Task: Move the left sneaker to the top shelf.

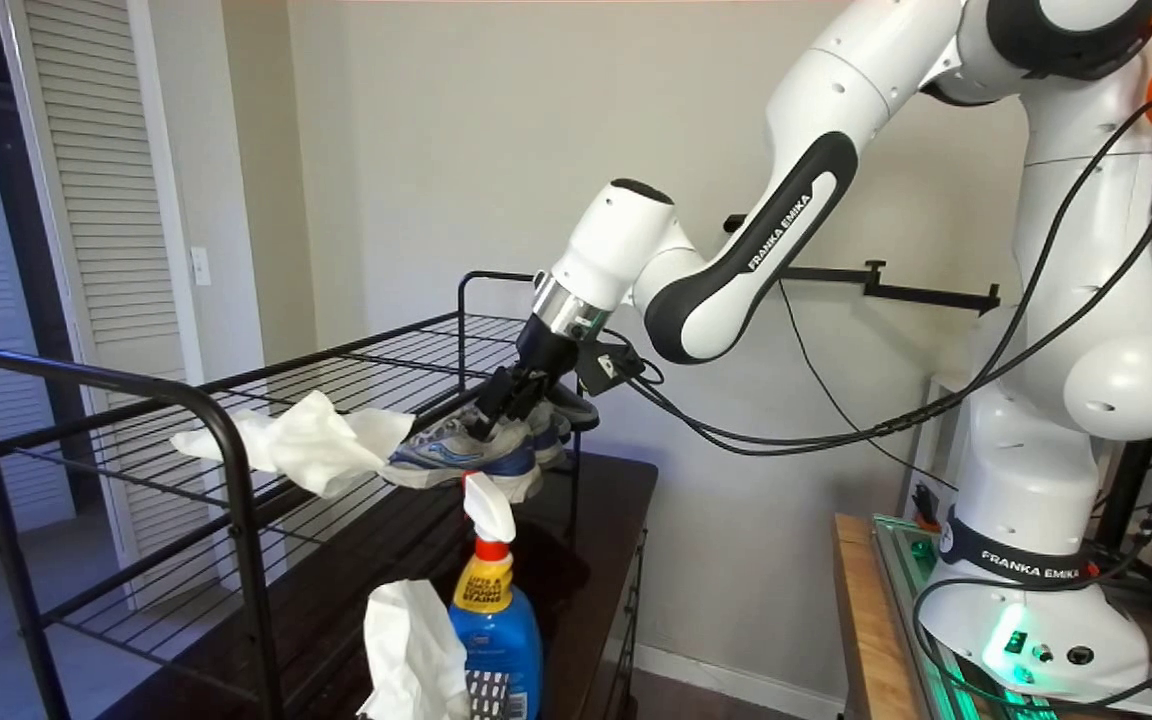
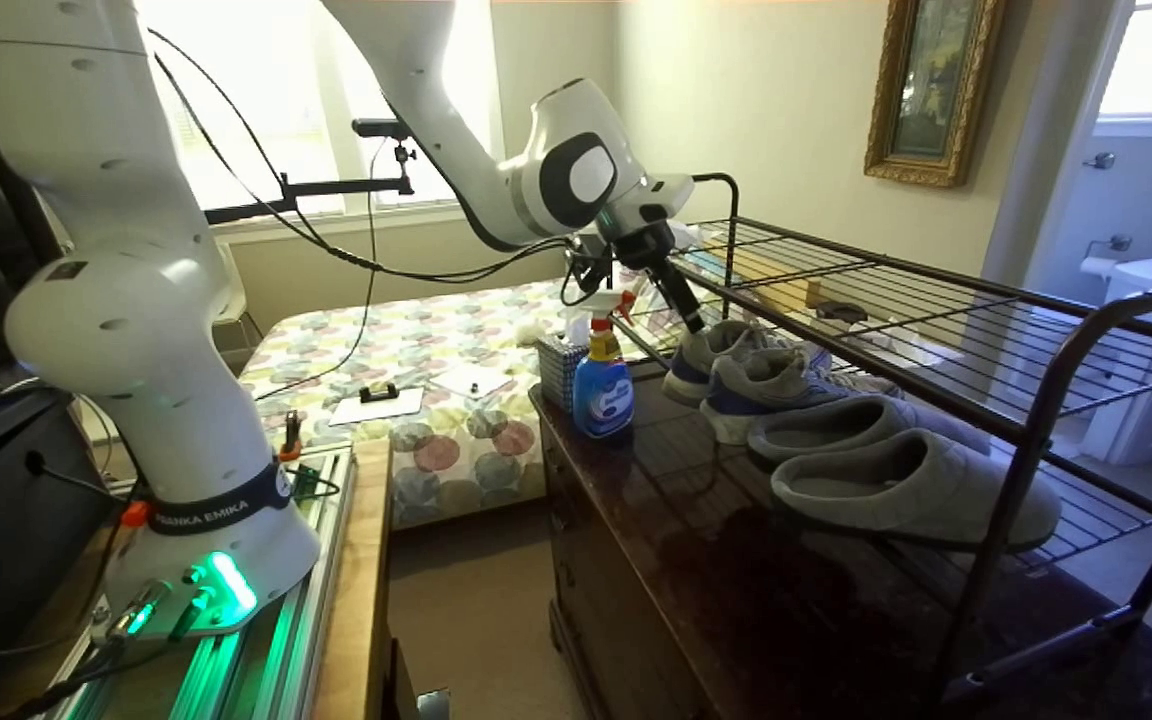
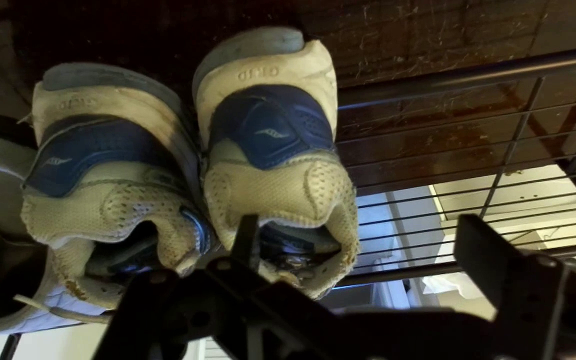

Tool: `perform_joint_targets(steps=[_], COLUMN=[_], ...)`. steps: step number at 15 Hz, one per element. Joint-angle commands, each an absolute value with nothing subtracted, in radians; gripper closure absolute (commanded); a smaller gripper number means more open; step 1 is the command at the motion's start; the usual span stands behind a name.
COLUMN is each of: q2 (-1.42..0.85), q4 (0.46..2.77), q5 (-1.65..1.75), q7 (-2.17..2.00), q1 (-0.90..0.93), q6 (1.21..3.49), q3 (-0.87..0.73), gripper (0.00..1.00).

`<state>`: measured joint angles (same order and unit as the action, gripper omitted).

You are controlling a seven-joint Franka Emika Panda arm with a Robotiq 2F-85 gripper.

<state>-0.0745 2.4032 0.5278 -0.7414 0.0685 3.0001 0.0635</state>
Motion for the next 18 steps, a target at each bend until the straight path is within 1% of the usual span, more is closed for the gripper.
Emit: perform_joint_targets(steps=[1, 5, 9, 15, 18], q2=[-0.089, -0.105, -0.140, -0.189, -0.193], q4=[2.381, 2.369, 2.353, 2.329, 2.323], q5=[0.668, 0.736, 0.735, 0.712, 0.724], q7=[-0.872, -0.932, -0.940, -0.924, -0.935], q1=[0.084, 0.087, 0.095, 0.098, 0.103], q6=[3.024, 3.039, 3.042, 3.044, 3.048], q3=[0.024, 0.023, 0.034, 0.037, 0.030], gripper=[0.00, 0.00, 0.00, 0.05, 0.06])
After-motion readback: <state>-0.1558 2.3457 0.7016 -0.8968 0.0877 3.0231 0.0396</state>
